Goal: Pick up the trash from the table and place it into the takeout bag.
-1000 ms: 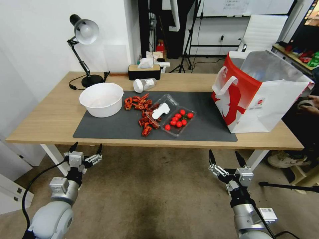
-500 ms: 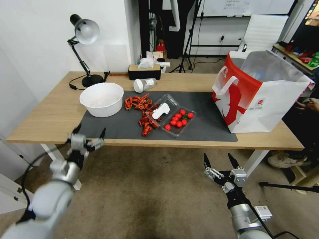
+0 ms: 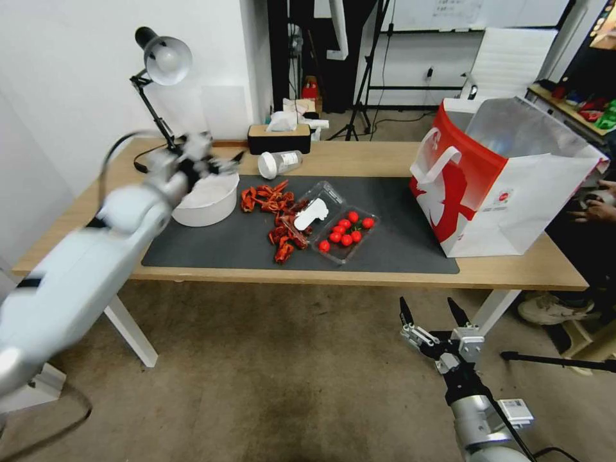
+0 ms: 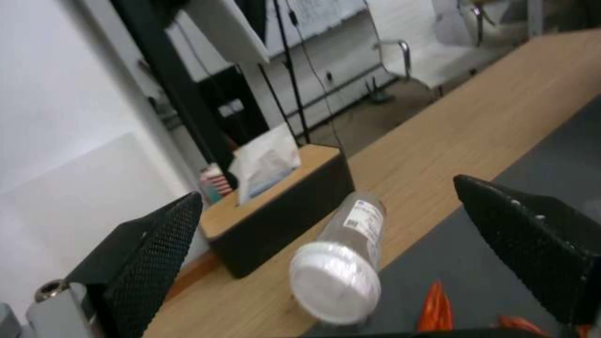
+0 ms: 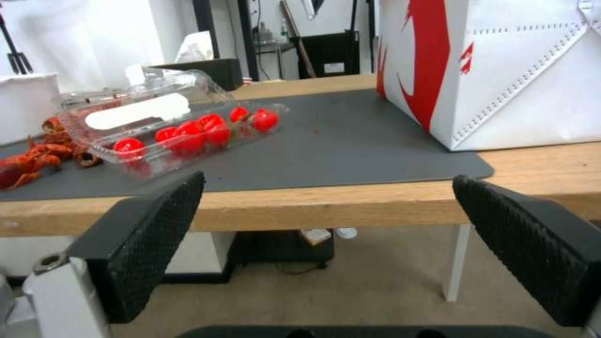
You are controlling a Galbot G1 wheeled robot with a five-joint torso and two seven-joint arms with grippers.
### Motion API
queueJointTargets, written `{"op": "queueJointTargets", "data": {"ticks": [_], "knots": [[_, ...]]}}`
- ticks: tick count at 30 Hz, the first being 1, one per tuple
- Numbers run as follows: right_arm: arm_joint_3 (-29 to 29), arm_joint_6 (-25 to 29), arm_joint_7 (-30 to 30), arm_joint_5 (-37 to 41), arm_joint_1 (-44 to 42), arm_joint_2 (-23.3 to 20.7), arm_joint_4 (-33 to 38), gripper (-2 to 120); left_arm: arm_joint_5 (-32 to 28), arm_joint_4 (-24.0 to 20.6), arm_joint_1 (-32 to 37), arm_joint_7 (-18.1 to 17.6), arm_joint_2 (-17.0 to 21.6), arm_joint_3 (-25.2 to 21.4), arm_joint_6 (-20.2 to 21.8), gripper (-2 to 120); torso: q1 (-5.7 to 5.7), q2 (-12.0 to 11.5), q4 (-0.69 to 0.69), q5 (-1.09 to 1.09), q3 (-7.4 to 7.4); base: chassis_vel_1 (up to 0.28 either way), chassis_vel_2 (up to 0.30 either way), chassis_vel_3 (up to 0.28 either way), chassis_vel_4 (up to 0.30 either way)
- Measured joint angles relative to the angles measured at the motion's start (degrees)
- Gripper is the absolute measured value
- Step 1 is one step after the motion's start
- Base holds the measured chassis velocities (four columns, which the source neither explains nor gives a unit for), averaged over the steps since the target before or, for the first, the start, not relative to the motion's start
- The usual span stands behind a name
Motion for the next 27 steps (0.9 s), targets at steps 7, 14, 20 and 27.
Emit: {"op": "queueJointTargets", "data": {"ticks": [7, 14, 20, 27], "knots": [[1.24, 0.0, -0.01, 0.02, -1.06, -0.03, 0.88, 100, 4.38, 22.18, -12.32, 6.86, -10.53, 9.72, -3.14, 100, -0.01, 0.0, 0.0, -0.02, 0.0, 0.0, 0.0, 0.0, 0.0], [1.5, 0.08, -0.07, 0.09, -1.35, -0.17, 1.03, 100, 13.2, 37.41, -17.13, 13.87, -17.99, 10.71, -4.6, 100, -0.01, 0.0, 0.05, -0.01, -0.01, 0.0, 0.0, 0.0, 0.0], [1.47, 0.08, -0.11, 0.13, -1.6, -0.5, 1.34, 100, 18.44, 47.4, -19.64, 17.52, -24.17, 8.59, -6.11, 100, -0.01, 0.01, 0.02, -0.02, -0.01, 0.0, 0.0, 0.0, 0.0], [2.18, 0.08, -0.38, 0.21, -2.73, -0.54, 1.79, 100, 26.45, 54.75, -20.94, 18.83, -28.07, 4.03, -4.75, 100, -0.02, 0.01, 0.03, -0.04, -0.01, 0.0, 0.0, 0.0, 0.0]]}}
